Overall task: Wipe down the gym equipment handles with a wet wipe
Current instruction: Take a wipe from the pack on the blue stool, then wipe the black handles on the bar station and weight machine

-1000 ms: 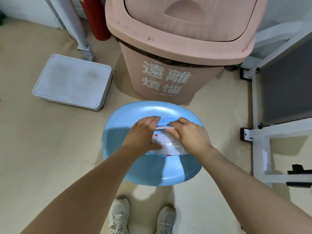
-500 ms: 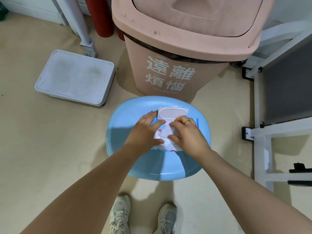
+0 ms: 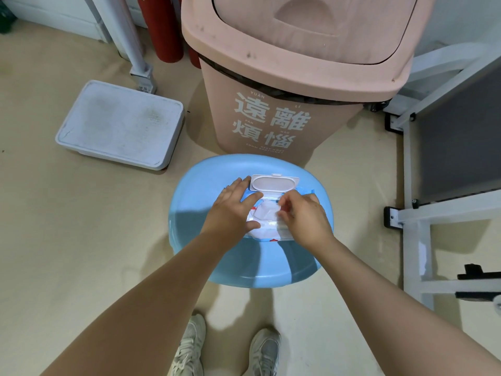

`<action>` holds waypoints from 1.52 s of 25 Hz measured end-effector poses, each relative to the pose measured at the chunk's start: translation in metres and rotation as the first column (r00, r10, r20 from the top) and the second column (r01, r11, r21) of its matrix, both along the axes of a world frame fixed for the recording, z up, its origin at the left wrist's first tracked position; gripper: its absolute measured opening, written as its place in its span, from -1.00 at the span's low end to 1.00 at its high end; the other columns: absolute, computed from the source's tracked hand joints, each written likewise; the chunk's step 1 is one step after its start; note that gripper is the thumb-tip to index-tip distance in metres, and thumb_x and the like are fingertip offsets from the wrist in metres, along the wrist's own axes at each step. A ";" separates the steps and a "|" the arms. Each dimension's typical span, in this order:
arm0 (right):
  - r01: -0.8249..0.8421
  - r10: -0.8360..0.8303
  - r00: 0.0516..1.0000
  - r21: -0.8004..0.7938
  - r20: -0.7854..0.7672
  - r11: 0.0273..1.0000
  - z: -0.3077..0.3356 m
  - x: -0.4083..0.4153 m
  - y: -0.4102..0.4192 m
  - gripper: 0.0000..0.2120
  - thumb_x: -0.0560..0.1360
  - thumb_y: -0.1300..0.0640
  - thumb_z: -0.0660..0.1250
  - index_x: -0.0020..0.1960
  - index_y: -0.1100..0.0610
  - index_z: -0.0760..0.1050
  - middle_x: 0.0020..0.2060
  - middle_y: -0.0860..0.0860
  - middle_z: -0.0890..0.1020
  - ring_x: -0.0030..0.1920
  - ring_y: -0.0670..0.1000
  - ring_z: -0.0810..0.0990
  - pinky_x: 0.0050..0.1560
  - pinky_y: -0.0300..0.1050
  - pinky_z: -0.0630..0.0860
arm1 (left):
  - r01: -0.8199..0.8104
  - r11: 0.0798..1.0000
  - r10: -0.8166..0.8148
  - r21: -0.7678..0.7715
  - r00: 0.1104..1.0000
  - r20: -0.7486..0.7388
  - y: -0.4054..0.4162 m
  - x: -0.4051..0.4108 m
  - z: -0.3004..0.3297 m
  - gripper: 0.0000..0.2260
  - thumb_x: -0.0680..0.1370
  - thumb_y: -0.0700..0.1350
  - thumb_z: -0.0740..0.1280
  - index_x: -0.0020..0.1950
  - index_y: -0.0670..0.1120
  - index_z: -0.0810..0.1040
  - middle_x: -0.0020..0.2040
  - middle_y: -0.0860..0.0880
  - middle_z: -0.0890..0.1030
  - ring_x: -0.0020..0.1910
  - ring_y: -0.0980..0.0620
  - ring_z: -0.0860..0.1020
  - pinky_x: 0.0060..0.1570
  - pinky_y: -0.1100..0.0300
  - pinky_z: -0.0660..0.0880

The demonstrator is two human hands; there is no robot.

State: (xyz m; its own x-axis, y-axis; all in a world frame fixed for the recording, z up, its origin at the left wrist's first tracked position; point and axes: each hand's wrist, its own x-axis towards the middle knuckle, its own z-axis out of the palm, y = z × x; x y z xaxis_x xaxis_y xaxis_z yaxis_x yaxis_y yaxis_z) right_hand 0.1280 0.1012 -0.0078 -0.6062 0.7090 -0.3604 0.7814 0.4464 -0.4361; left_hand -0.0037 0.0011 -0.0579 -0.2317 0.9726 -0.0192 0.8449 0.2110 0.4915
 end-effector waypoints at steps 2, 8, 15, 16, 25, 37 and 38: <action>0.075 -0.076 0.993 0.011 0.090 0.997 -0.005 -0.004 -0.005 -0.89 0.49 0.11 0.29 -0.03 0.11 0.50 -0.13 0.03 0.63 0.10 0.12 0.39 0.06 -0.03 0.37 | 0.000 1.000 0.000 -0.021 1.000 0.017 0.000 0.001 0.000 -0.46 0.13 -0.13 0.49 0.08 -0.25 0.59 0.16 -0.40 0.53 0.10 -0.45 0.51 -0.01 -0.37 0.44; 0.338 -0.635 0.691 -0.622 -0.345 0.706 0.021 -0.001 0.001 -0.72 0.44 0.38 0.32 -0.37 0.11 0.42 -0.47 -0.09 0.52 -0.34 -0.08 0.47 -0.18 -0.24 0.44 | -0.040 0.992 0.049 -0.118 0.996 0.078 -0.001 0.002 0.009 -0.45 0.23 -0.20 0.55 0.19 -0.24 0.53 0.31 -0.36 0.42 0.30 -0.41 0.37 0.23 -0.28 0.32; 0.201 -0.811 0.538 -0.898 -0.233 0.391 0.046 0.018 0.018 -0.67 0.46 0.48 0.09 -0.11 0.08 0.44 -0.25 0.10 0.54 -0.36 0.03 0.53 -0.32 -0.24 0.55 | 0.044 0.994 -0.025 0.104 0.985 -0.171 -0.003 0.014 0.019 -0.45 0.17 -0.34 0.47 0.13 -0.15 0.50 0.20 -0.23 0.55 0.10 -0.18 0.58 0.23 -0.04 0.41; 0.201 -0.799 0.553 -0.893 -0.234 0.402 0.047 0.021 0.018 -0.62 0.45 0.49 0.07 -0.05 0.06 0.46 -0.25 0.11 0.53 -0.38 0.04 0.48 -0.36 -0.26 0.51 | 0.085 0.991 -0.063 0.107 0.979 -0.193 -0.007 0.016 0.019 -0.48 0.21 -0.34 0.41 0.15 -0.12 0.46 0.20 -0.17 0.56 0.12 -0.12 0.57 0.26 0.01 0.35; 0.238 -0.671 0.656 -0.749 -0.346 0.618 0.136 0.040 0.025 -0.78 0.49 0.35 0.27 -0.26 0.10 0.48 -0.49 -0.11 0.54 -0.40 -0.12 0.47 -0.35 -0.31 0.40 | -0.143 0.961 0.263 -0.236 0.733 0.627 0.029 0.022 0.155 -0.78 0.62 -0.05 0.09 0.09 -0.03 0.50 0.06 -0.06 0.59 -0.02 0.00 0.55 0.06 0.13 0.42; 0.246 -0.456 0.590 -0.389 -0.667 0.888 0.470 0.097 -0.018 -0.77 0.46 0.34 0.21 -0.17 0.17 0.64 -0.30 0.02 0.64 -0.27 -0.09 0.54 -0.18 -0.26 0.49 | 0.140 0.982 -0.189 0.127 0.685 0.704 0.044 0.070 0.519 -0.88 0.51 -0.25 0.29 -0.21 -0.11 0.45 -0.38 -0.11 0.57 -0.48 0.18 0.57 -0.29 0.19 0.42; 0.243 -0.458 0.591 -0.394 -0.664 0.886 0.481 0.105 -0.021 -0.80 0.46 0.22 0.24 -0.18 0.18 0.64 -0.31 0.02 0.62 -0.25 -0.07 0.51 -0.14 -0.20 0.44 | 0.148 0.979 -0.204 0.141 0.703 0.681 0.044 0.078 0.531 -0.88 0.51 -0.22 0.31 -0.22 -0.12 0.45 -0.37 -0.11 0.60 -0.46 0.16 0.58 -0.29 0.19 0.42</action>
